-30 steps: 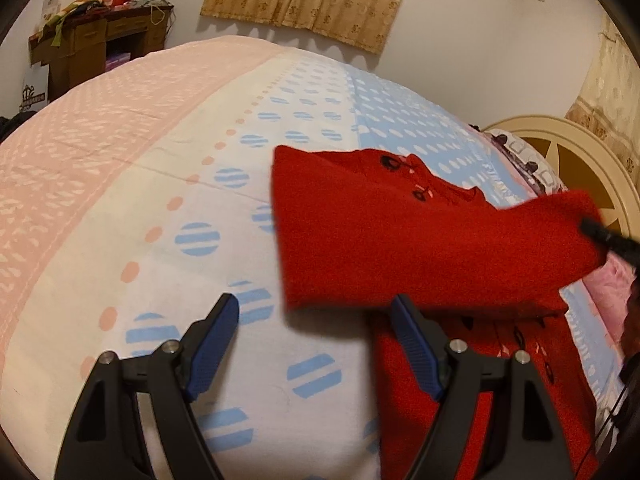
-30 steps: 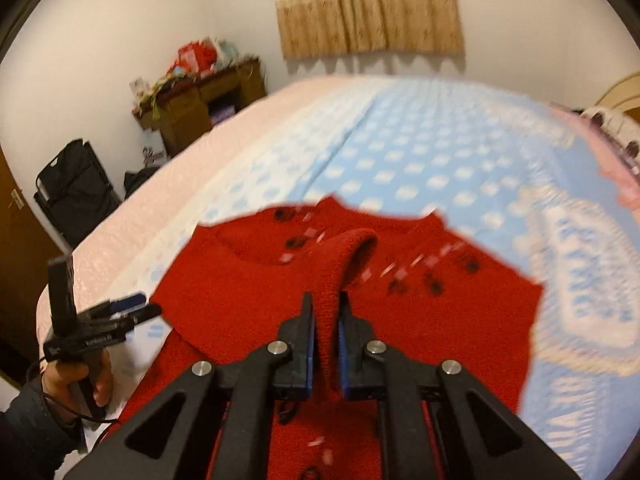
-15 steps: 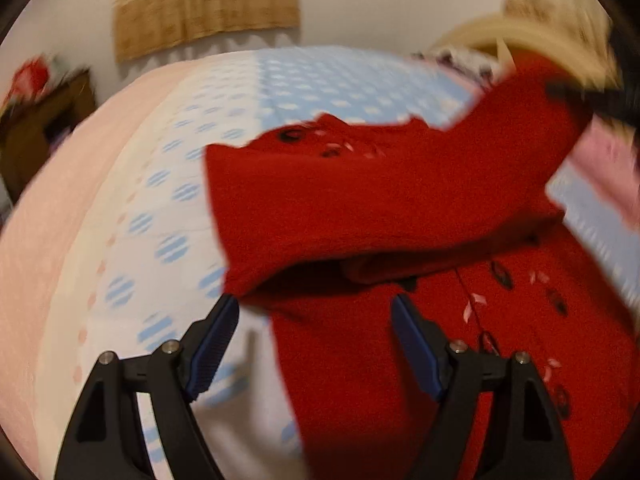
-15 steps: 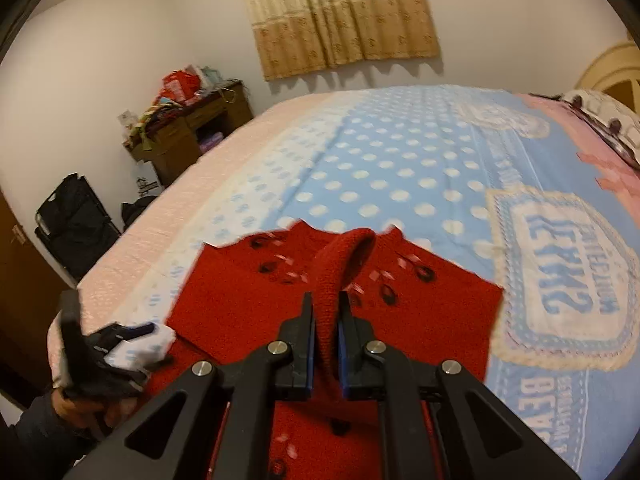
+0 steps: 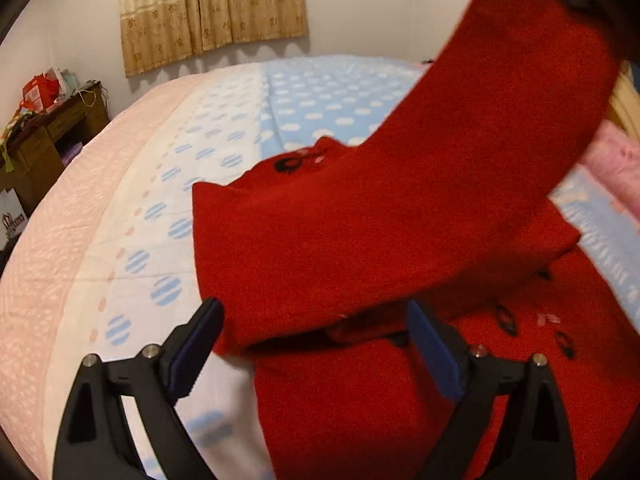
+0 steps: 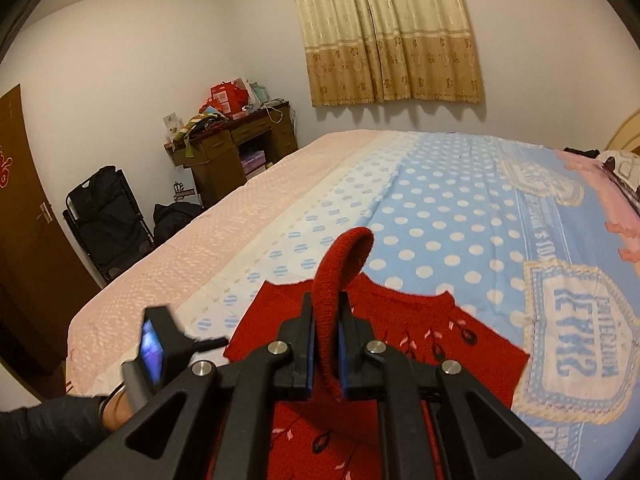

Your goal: Fold small clothes

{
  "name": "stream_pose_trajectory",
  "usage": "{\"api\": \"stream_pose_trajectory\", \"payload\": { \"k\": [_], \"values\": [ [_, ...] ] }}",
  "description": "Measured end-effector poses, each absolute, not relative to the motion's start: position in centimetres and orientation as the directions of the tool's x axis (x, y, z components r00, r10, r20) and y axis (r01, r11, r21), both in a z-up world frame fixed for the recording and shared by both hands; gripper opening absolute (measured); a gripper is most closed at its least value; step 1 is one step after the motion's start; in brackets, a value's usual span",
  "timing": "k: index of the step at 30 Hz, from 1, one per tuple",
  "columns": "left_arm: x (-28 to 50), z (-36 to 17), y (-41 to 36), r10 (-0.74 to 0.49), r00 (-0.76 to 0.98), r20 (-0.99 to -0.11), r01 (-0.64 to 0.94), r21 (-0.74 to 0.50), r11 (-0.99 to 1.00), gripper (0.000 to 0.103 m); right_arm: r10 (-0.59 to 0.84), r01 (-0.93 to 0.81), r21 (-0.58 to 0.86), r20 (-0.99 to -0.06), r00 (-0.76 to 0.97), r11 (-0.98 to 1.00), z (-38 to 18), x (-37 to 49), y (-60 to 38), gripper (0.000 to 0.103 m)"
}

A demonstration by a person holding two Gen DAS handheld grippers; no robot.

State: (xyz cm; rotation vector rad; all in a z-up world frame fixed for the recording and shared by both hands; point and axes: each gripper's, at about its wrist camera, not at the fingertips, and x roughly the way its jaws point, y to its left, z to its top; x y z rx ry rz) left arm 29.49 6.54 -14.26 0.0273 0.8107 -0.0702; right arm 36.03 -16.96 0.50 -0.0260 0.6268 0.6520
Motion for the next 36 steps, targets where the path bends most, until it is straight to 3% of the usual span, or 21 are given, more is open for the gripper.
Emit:
{"api": "stream_pose_trajectory", "payload": {
  "k": [7,10,18,31,36],
  "values": [
    [32.5,-15.3,5.6,0.05,0.659,-0.751,0.054,0.114,0.992,0.102,0.597,-0.6,0.184,-0.511,0.619,0.779,2.4,35.5,-16.5,0.008],
    [34.1,-16.5,7.4,0.19,0.632,-0.751,-0.052,0.203,0.978,0.103,0.607,-0.615,0.174,-0.502,0.617,0.769,2.8,34.5,-16.7,0.008],
    [31.9,-17.7,13.8,0.099,0.595,-0.797,-0.158,0.004,0.987,0.103,0.568,-0.557,0.201,-0.532,0.629,0.806,0.3,35.3,-20.8,0.008],
    [31.7,-18.3,14.2,0.026,0.584,-0.811,-0.147,-0.074,0.986,0.103,0.375,-0.249,0.282,-0.757,0.535,0.926,-15.0,39.6,-31.4,0.009],
    [31.1,-18.2,14.3,0.02,0.58,-0.814,-0.145,-0.079,0.986,0.103,0.355,-0.215,0.283,-0.785,0.508,0.935,-17.5,40.0,-32.4,0.009]
  ]
}}
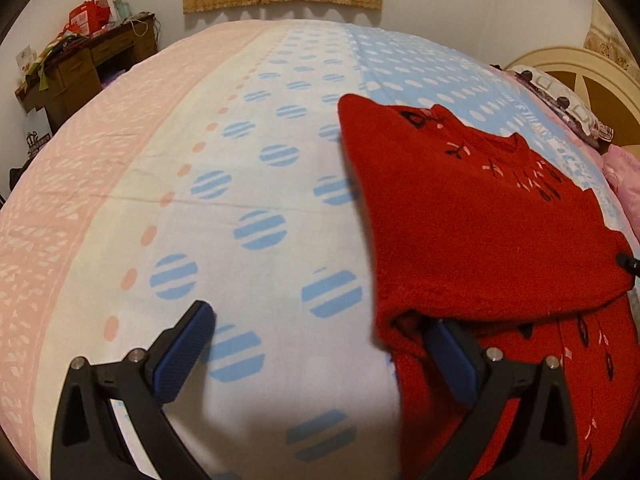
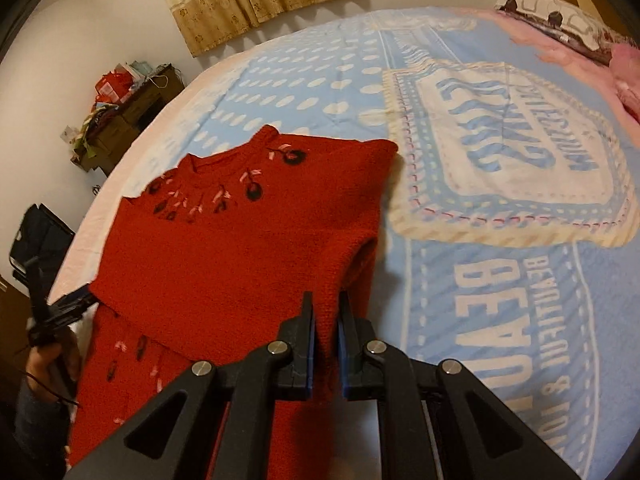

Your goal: Fold small clothes

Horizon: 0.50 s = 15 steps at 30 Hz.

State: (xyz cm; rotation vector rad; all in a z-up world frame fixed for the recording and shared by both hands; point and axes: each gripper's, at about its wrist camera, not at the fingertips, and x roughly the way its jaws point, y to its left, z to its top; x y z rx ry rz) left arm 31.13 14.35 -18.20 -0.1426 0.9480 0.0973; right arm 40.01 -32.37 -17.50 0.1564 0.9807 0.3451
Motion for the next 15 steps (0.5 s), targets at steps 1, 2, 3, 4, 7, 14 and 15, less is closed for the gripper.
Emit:
{"api": "stream_pose_trajectory", "payload": {
  "k": [1,2,3,4,7,14,15],
  "values": [
    [30.8,-18.1,14.3,0.018,0.576,-0.817,-0.143,-0.08,0.986,0.103,0.357,-0.22,0.282,-0.785,0.506,0.934,-17.5,40.0,-32.4,0.009],
    [30.5,-18.0,14.4,0.016,0.575,-0.818,-0.143,-0.081,0.986,0.103,0.356,-0.222,0.281,-0.787,0.504,0.934,-17.5,39.9,-32.4,0.009],
    [30.0,-17.7,14.4,0.015,0.578,-0.816,-0.144,-0.084,0.986,0.103,0.357,-0.224,0.28,-0.788,0.501,0.933,-17.5,39.8,-32.4,0.009],
    [29.4,-17.4,14.3,0.014,0.582,-0.813,-0.142,-0.084,0.986,0.103,0.363,-0.227,0.285,-0.79,0.494,0.931,-17.3,39.9,-32.5,0.01],
    [27.5,-16.2,14.1,0.018,0.605,-0.796,-0.13,-0.077,0.989,0.103,0.336,-0.22,0.258,-0.798,0.5,0.941,-16.8,39.6,-32.8,0.04],
    [27.4,-11.6,14.3,0.083,0.729,-0.679,-0.157,-0.048,0.986,0.103,0.33,-0.265,0.212,-0.753,0.569,0.941,-13.7,37.7,-32.1,0.062],
    [28.2,-11.6,14.2,0.095,0.731,-0.676,-0.167,-0.042,0.985,0.103,0.357,-0.294,0.223,-0.746,0.562,0.929,-13.3,37.7,-31.2,0.062]
  ]
}}
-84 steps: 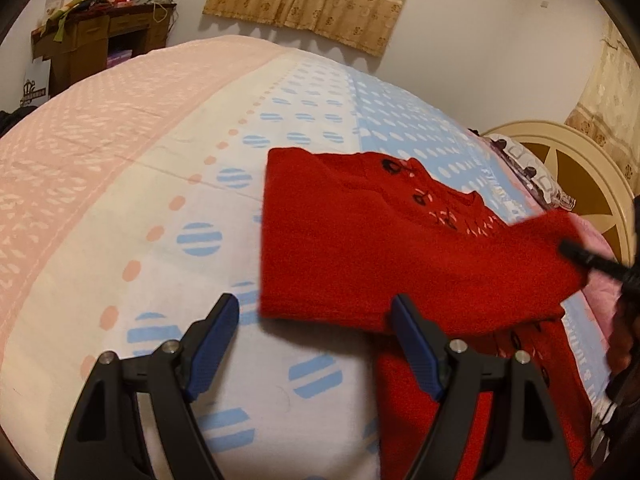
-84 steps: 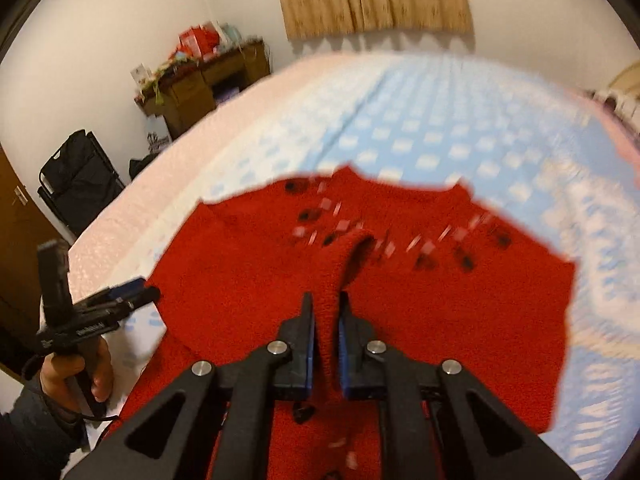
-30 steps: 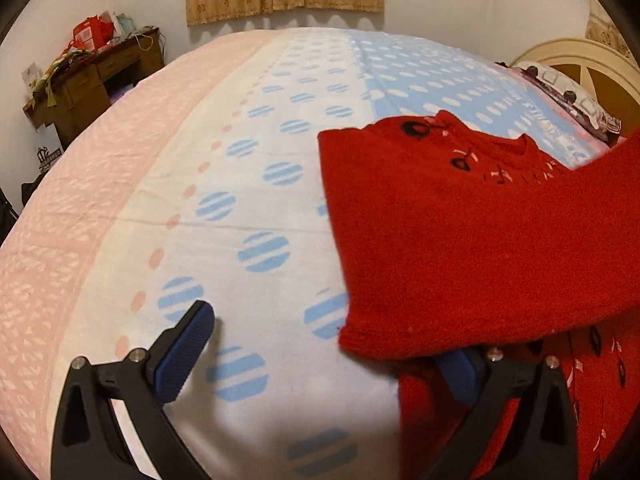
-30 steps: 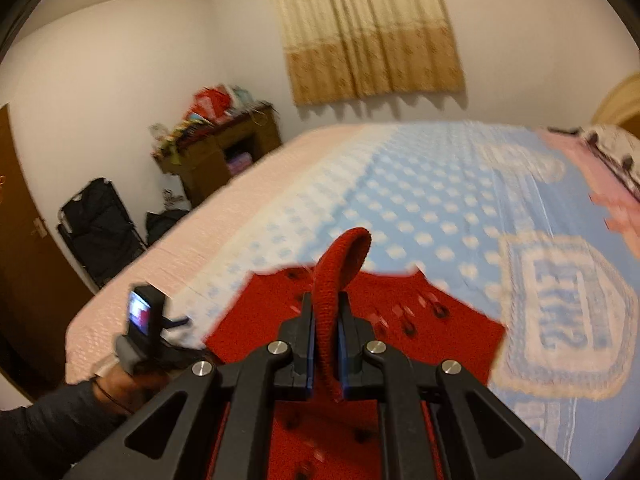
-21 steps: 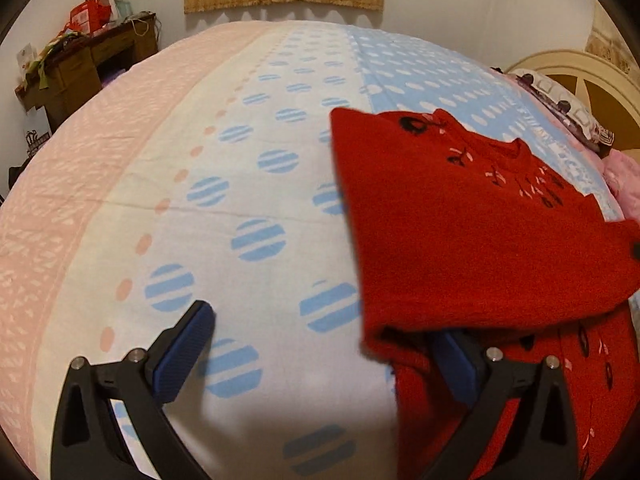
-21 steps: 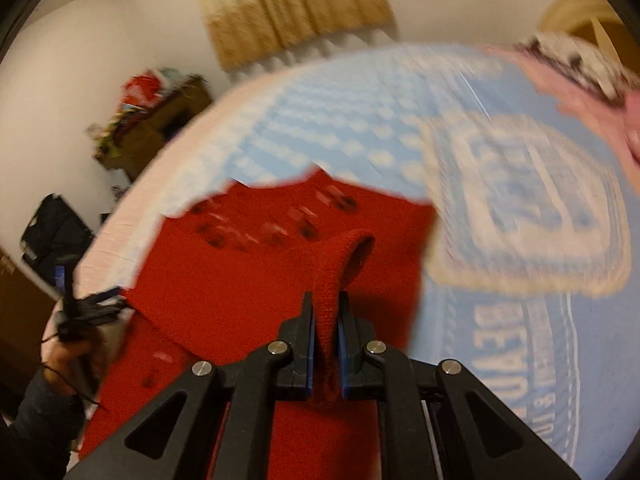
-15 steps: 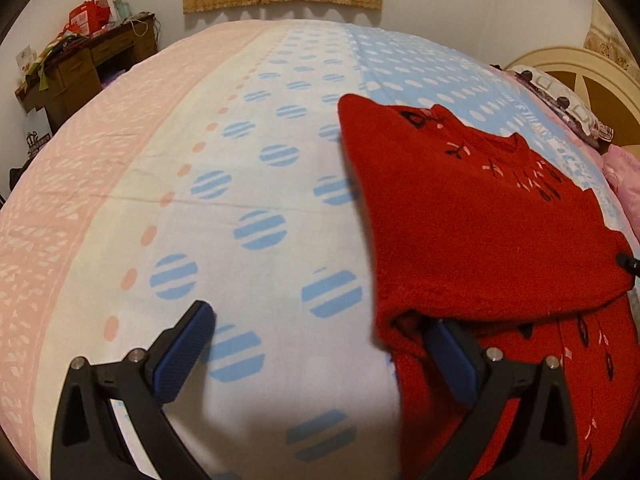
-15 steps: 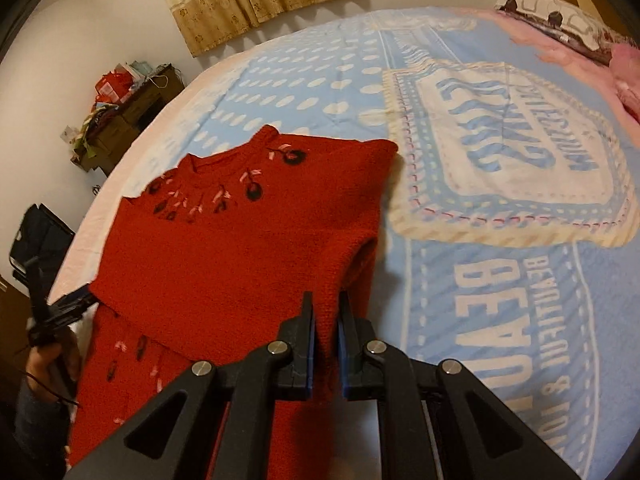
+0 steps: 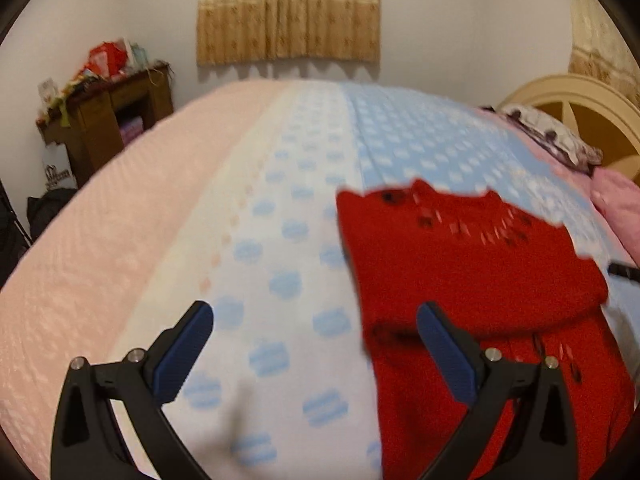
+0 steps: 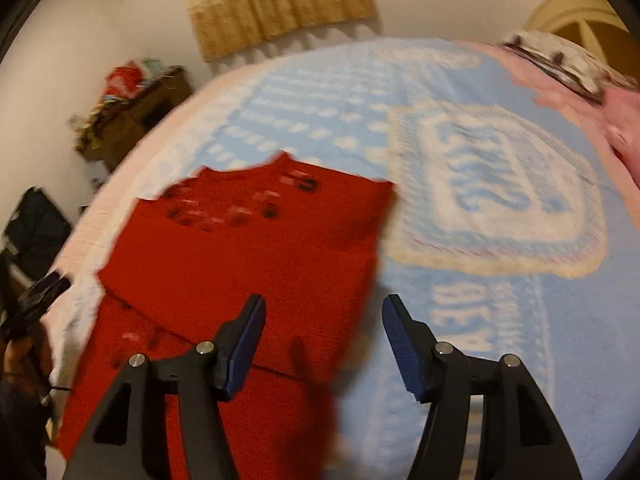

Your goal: Fold small clothes

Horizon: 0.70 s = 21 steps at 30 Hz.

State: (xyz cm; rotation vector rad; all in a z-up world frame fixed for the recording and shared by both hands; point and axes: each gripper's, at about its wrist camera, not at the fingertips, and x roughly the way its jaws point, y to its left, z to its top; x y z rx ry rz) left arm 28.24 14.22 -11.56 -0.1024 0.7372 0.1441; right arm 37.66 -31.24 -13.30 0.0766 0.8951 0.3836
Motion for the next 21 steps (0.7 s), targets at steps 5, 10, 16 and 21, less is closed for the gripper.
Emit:
{"api": "stream_pose_trajectory", "payload": {
  "k": [5,10,16,21],
  "values": [
    [32.6,-14.7,13.7,0.179,0.641,-0.746,-0.205,0.058,0.977,0.103,0.403,-0.391,0.218,-0.772,0.491,0.894,-14.3,38.7,-26.4,0.062],
    [32.0,-17.2,13.5,0.189,0.628,-0.755,-0.191,0.086,0.978,0.103,0.383,-0.353,0.236,-0.813,0.438,0.905,-18.1,39.9,-25.8,0.062],
    [31.6,-17.4,13.8,0.162,0.626,-0.763,-0.194,0.049,0.98,0.103,0.34,-0.36,0.17,-0.805,0.486,0.917,-17.1,38.4,-25.6,0.062],
    [31.7,-17.7,14.2,0.129,0.623,-0.771,-0.195,0.006,0.981,0.103,0.334,-0.36,0.172,-0.824,0.458,0.917,-18.1,38.7,-25.2,0.062]
  ]
}}
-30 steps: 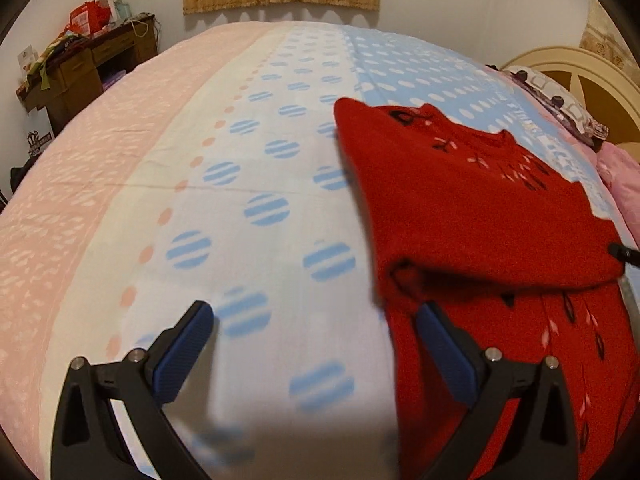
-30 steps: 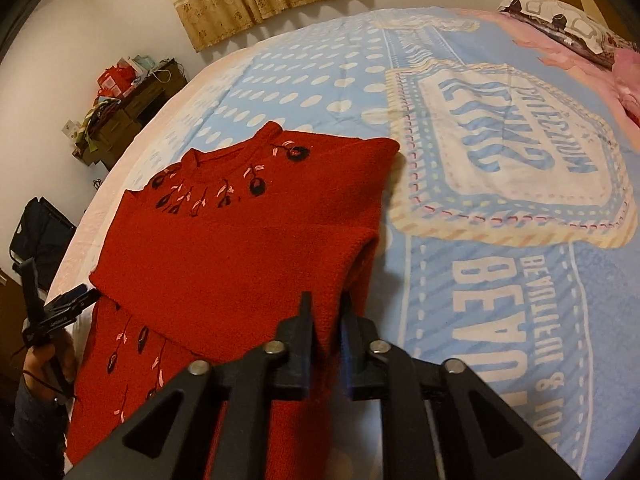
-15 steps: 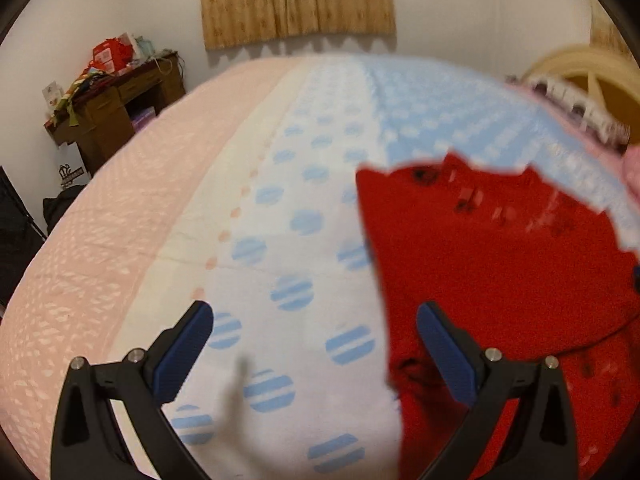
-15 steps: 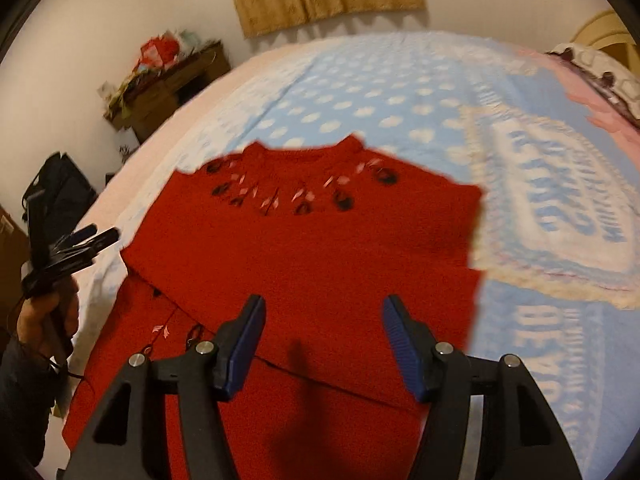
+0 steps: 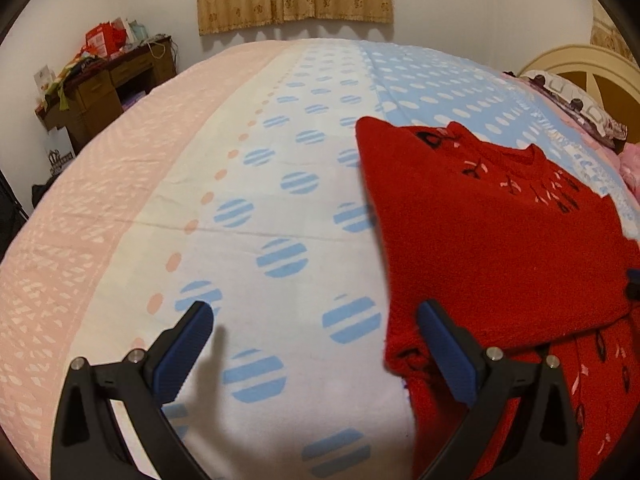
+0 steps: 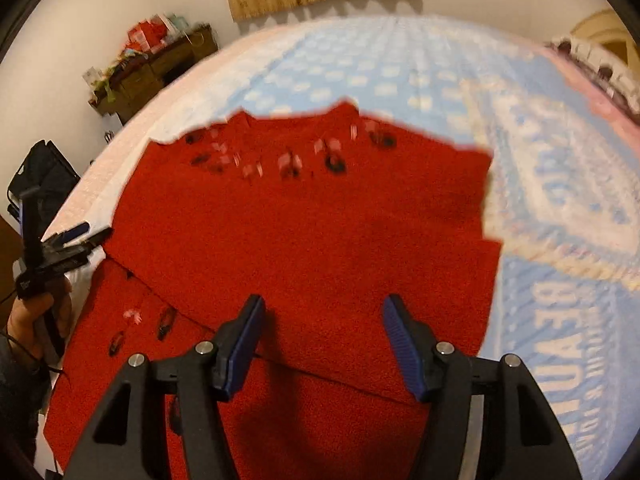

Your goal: Fold small clothes

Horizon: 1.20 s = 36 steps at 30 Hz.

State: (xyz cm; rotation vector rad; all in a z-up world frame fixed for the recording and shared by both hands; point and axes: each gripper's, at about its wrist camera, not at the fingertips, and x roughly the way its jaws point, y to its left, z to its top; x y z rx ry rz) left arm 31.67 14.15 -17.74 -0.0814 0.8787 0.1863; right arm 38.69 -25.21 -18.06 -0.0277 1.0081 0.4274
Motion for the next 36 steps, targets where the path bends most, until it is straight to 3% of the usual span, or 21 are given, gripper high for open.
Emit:
{"api": "stream_pose_trajectory", "payload": {
  "k": [7,16,22,36],
  "values": [
    [31.6,-17.8,14.0,0.129,0.622,-0.772,-0.194,0.008,0.981,0.103,0.336,-0.339,0.178,-0.803,0.492,0.924,-17.7,37.9,-25.6,0.063],
    [30.5,-16.7,14.9,0.065,0.636,-0.769,-0.199,-0.082,0.977,0.103,0.349,-0.341,0.191,-0.793,0.498,0.92,-17.0,36.8,-26.1,0.063],
    [25.7,-12.6,13.9,-0.025,0.733,-0.679,-0.12,-0.165,0.979,0.103,0.387,-0.389,0.194,-0.765,0.515,0.9,-14.9,32.2,-26.8,0.063],
    [14.1,-8.2,7.8,-0.118,0.792,-0.599,0.089,-0.079,0.993,0.103,0.426,-0.421,0.212,-0.74,0.52,0.882,-13.7,23.2,-28.1,0.063]
  ]
}}
